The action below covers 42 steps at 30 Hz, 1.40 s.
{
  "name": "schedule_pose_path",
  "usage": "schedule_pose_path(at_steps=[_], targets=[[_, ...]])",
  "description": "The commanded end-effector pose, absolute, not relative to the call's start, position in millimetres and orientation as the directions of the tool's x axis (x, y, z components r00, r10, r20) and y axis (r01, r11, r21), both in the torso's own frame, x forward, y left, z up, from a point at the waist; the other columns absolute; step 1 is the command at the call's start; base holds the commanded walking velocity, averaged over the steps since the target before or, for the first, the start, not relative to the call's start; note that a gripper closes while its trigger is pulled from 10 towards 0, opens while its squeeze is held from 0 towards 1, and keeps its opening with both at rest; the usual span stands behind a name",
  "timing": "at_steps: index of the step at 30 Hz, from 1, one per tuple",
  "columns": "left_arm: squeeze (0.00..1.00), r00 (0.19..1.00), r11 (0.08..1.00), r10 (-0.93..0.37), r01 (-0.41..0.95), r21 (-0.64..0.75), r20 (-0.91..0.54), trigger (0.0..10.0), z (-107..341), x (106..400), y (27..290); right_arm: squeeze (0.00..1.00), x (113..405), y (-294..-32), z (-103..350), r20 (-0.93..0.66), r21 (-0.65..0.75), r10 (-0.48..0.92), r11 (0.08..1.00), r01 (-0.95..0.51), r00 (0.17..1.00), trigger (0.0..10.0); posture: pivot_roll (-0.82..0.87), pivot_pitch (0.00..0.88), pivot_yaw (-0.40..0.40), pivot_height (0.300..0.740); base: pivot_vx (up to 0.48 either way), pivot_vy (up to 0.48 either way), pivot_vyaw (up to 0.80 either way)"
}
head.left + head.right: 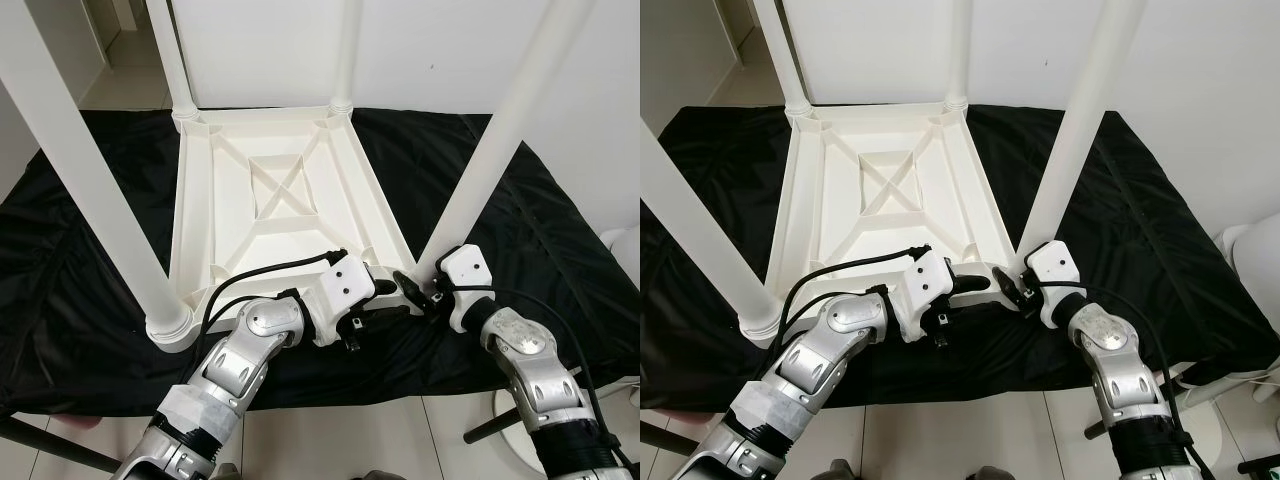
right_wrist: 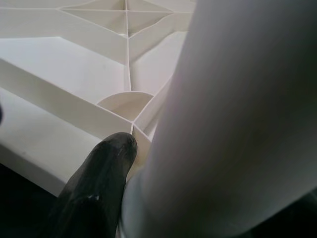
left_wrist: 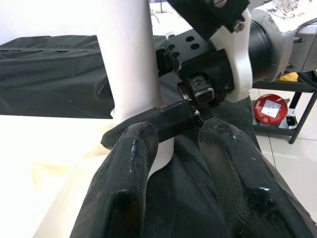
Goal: Building children table
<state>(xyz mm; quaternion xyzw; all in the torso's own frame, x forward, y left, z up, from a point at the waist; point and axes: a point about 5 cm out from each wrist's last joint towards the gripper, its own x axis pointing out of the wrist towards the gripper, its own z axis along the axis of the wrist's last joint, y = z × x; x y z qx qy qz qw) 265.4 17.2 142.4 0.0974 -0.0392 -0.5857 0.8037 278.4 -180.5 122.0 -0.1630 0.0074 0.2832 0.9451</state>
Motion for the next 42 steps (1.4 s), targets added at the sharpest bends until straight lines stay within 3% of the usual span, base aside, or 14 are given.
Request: schedule_pose_path(at_steps=[1,13,14,19,22,27,31,35,37,42], targets=[[0.0,0.319,0.3,-0.946,0.93,0.211,-0.061,10.0,141.8,266.8,16.7,0.0,271.2,-177.4,109.5,-0.154,-0.272,0.557,0.77,-0.577,0.816,0.0,-0.02,0.0,-0.017,0.74,0.0,0.0,0.0],[0.0,0.307,0.288,-0.949,0.934,0.211,-0.064,10.0,140.9,265.4,15.5,0.0,268.0,-174.1,109.2,-0.098,-0.198,0.509,0.832,-0.518,0.855,0.0,-0.02,0.0,-0.015,0.74,0.0,0.0,0.0],[0.0,0.305,0.286,-0.95,0.935,0.211,-0.064,10.0,140.6,265.1,15.1,0.0,270.6,-175.1,110.1,-0.087,-0.193,0.45,0.868,-0.458,0.889,10.0,-0.02,0.0,-0.017,0.74,0.0,0.0,0.0],[0.0,0.302,0.282,-0.951,0.936,0.211,-0.065,10.0,140.0,264.4,14.4,0.0,273.9,-173.6,112.9,-0.057,-0.14,0.334,0.93,-0.339,0.941,10.0,-0.03,0.0,-0.02,0.74,0.0,0.0,0.0],[0.0,0.299,0.28,-0.952,0.937,0.209,-0.064,10.0,139.4,263.7,13.8,0.0,272.2,-161.3,116.0,-0.013,-0.031,0.246,0.969,-0.246,0.969,10.0,-0.03,0.0,-0.025,0.74,0.0,0.0,0.0],[0.0,0.299,0.28,-0.952,0.937,0.209,-0.062,10.0,139.3,263.9,12.9,0.0,271.3,-149.9,116.7,0.007,0.116,0.104,0.988,-0.104,0.995,10.0,-0.03,0.0,-0.029,0.74,0.0,0.0,0.0],[0.0,0.299,0.281,-0.952,0.937,0.209,-0.061,10.0,139.4,264.0,12.6,0.0,271.0,-147.1,116.3,0.008,0.149,0.06,0.987,-0.06,0.998,10.0,-0.03,0.0,-0.028,0.74,0.0,0.0,0.0],[0.0,0.298,0.28,-0.953,0.937,0.211,-0.06,10.0,139.5,264.1,12.8,0.0,270.3,-132.5,110.0,-0.017,0.086,-0.081,0.993,0.082,0.997,10.0,-0.03,0.0,-0.026,0.74,0.0,0.0,0.0],[0.0,0.297,0.278,-0.953,0.937,0.211,-0.061,10.0,139.5,263.9,12.9,0.0,270.3,-120.8,108.7,-0.024,0.04,-0.091,0.995,0.092,0.996,10.0,-0.02,0.0,-0.027,0.74,0.0,0.0,0.0],[0.0,0.296,0.278,-0.953,0.938,0.209,-0.063,10.0,138.8,263.2,13.3,0.0,269.2,-120.0,111.7,-0.013,0.019,-0.099,0.995,0.099,0.995,10.0,-0.02,0.0,-0.026,0.74,0.0,0.0,0.0]])
